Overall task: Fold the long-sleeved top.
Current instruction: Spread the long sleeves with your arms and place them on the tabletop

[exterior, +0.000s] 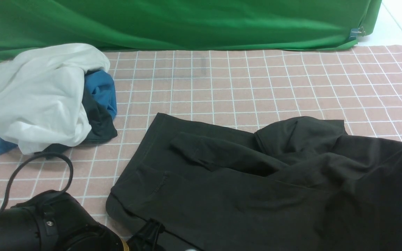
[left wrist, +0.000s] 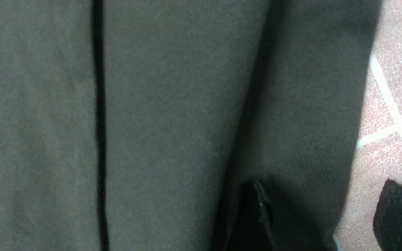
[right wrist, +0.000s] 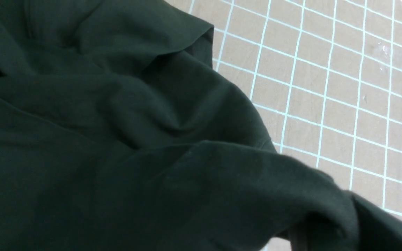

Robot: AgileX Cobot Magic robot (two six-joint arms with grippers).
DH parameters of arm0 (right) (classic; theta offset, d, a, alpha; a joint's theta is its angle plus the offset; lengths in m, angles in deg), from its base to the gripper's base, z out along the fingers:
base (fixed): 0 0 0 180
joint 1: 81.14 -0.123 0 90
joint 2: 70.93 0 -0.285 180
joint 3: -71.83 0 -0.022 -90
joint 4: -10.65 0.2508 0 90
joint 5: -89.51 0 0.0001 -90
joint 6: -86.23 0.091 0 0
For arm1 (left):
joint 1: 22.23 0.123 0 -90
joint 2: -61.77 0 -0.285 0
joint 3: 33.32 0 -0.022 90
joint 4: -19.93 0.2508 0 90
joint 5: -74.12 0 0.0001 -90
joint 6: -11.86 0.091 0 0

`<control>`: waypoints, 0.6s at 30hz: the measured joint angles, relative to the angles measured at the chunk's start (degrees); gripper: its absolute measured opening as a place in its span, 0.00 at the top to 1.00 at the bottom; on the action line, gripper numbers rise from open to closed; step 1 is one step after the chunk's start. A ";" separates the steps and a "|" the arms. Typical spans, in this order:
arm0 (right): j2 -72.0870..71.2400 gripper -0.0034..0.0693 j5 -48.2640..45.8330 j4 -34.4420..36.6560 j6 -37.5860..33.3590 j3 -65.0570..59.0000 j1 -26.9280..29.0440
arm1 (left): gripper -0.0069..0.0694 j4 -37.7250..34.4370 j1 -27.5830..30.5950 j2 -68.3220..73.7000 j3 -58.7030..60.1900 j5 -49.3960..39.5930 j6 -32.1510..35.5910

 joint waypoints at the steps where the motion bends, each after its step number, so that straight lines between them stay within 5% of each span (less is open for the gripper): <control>1: 0.00 0.81 0.06 0.00 0.00 0.00 0.00 | 0.32 0.00 0.00 0.00 0.00 0.00 0.00; 11: 0.00 0.81 0.25 0.47 0.00 0.00 0.00 | 0.34 5.80 0.00 0.25 0.00 4.40 -3.07; 18: 0.00 0.81 0.25 1.25 -0.75 0.00 0.00 | 0.53 7.04 0.00 2.95 -0.52 2.57 -6.06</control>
